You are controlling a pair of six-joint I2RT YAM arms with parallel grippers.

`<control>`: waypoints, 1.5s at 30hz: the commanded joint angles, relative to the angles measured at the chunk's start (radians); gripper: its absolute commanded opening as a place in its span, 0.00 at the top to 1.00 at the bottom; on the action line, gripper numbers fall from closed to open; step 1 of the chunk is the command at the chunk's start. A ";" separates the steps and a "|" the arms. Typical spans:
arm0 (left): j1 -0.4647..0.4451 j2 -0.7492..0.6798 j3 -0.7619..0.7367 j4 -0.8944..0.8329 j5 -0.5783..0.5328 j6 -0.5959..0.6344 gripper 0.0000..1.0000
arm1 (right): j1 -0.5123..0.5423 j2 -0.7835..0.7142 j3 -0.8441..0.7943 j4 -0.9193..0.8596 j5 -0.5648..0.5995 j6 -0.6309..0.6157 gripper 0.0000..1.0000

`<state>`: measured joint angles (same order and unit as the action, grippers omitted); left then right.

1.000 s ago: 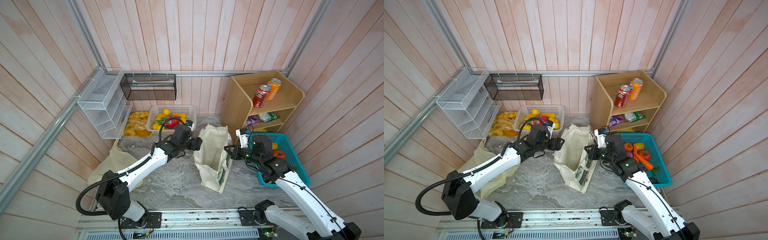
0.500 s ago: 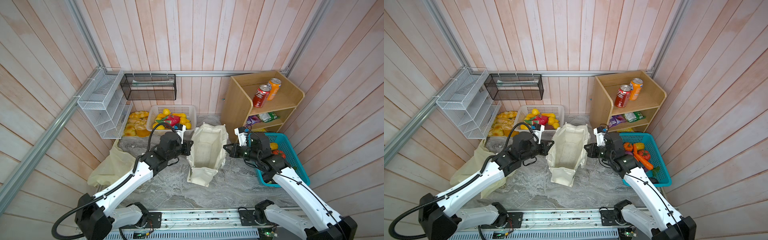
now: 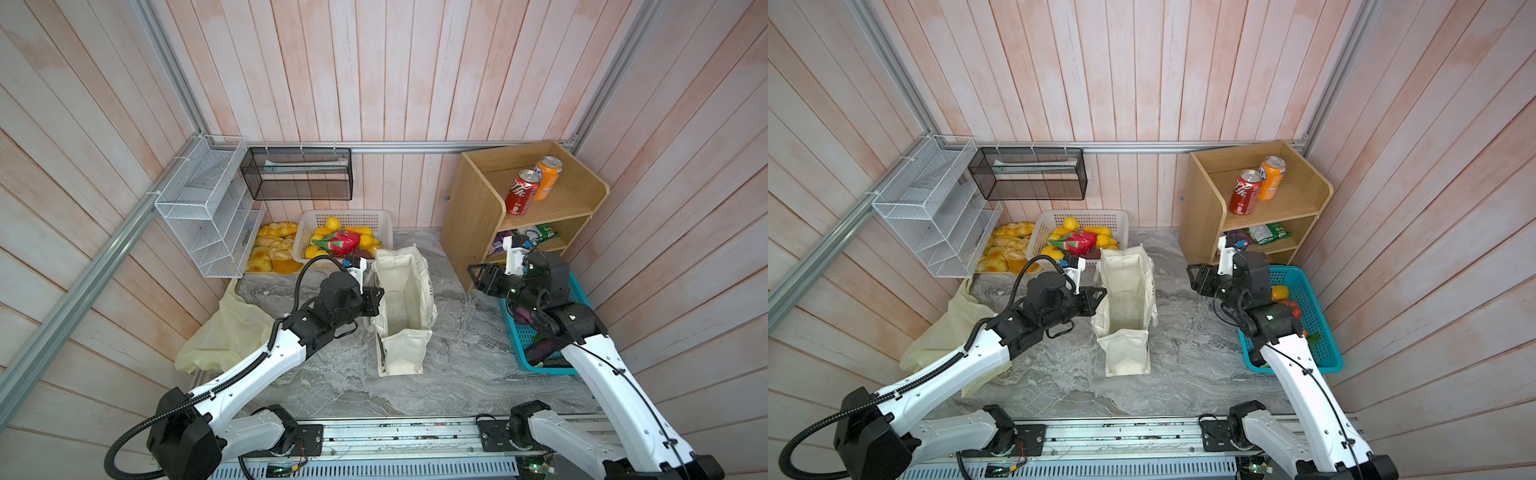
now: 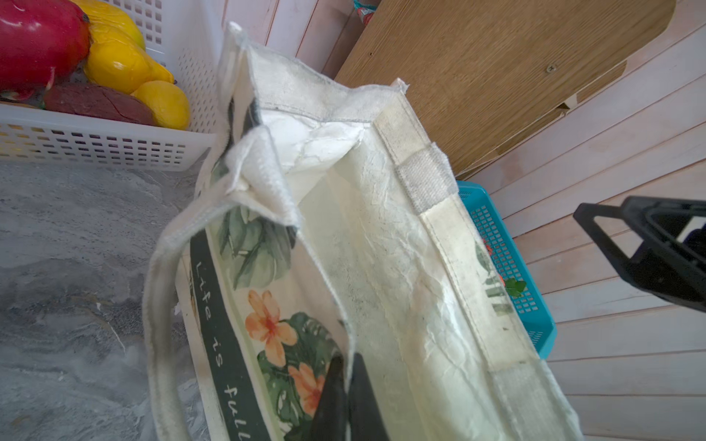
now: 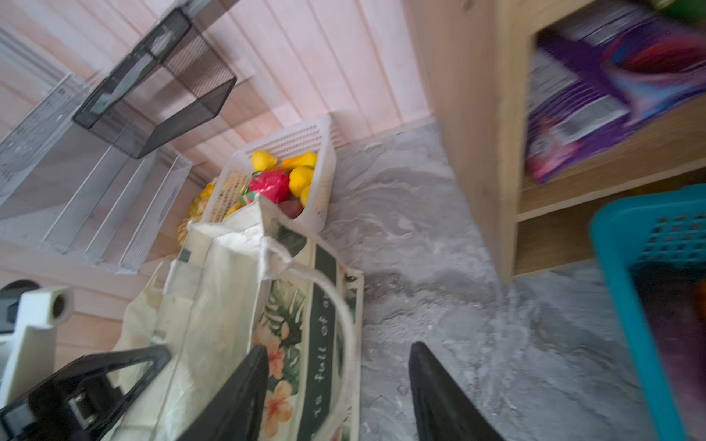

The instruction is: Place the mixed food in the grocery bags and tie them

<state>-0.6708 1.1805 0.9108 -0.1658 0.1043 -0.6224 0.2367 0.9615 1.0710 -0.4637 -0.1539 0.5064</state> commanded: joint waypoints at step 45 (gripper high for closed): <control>-0.049 -0.055 -0.029 0.069 0.109 -0.046 1.00 | -0.089 0.609 0.341 0.269 -0.048 -0.121 0.50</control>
<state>-0.7120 1.1217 0.8524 -0.1184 0.2039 -0.6624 0.1513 1.6325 1.4067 -0.1741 -0.1143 0.3546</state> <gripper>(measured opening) 0.057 0.461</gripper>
